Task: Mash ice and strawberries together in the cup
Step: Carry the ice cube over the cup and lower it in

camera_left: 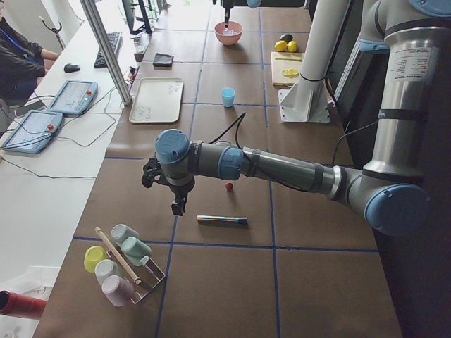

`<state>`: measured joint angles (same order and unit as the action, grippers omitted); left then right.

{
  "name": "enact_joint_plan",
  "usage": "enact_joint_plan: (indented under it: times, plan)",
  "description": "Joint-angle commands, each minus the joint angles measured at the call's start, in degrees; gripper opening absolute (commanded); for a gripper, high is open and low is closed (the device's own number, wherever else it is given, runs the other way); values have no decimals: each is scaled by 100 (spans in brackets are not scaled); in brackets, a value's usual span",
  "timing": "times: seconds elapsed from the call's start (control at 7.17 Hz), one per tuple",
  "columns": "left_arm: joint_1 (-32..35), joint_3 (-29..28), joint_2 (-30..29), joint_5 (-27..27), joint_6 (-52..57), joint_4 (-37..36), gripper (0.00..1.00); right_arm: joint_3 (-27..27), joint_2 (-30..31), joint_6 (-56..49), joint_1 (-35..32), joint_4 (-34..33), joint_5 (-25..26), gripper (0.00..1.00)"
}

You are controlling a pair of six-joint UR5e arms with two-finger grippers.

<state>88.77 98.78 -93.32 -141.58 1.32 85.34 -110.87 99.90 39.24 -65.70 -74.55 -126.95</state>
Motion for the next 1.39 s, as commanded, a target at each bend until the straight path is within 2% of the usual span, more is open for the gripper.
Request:
enact_joint_plan:
  times: [0.0,0.28,0.42,0.56,0.7,0.84,0.98,1.12,1.26]
  plan:
    - [0,-8,7,-1,0,0,100,-1144,-510,-12,-93,-1756,-102,0]
    - [0,-8,7,-1,0,0,100,-982,-2613,284,747,-3584,-33,0]
    - [-9,-8,-2,16,-9,-9,100,-641,-3616,1043,1134,-3976,11,0]
    - [-17,-8,-11,16,-9,-9,100,-464,-4027,1695,1599,-3945,134,0]
    - [-26,-8,-11,16,-9,-9,100,-244,-4501,2450,2109,-3918,526,0]
    - [-26,-17,-11,16,-18,-18,100,254,-5080,3145,2575,-3761,818,0]
    - [-26,-34,-19,25,-18,-18,100,903,-5590,3778,2980,-3203,1142,0]
    - [-26,-43,-28,34,-18,-18,100,1431,-6030,4063,3288,-3102,1407,0]
    - [-26,-52,-28,43,-52,-18,100,1585,-6148,4083,3483,-3101,1549,0]
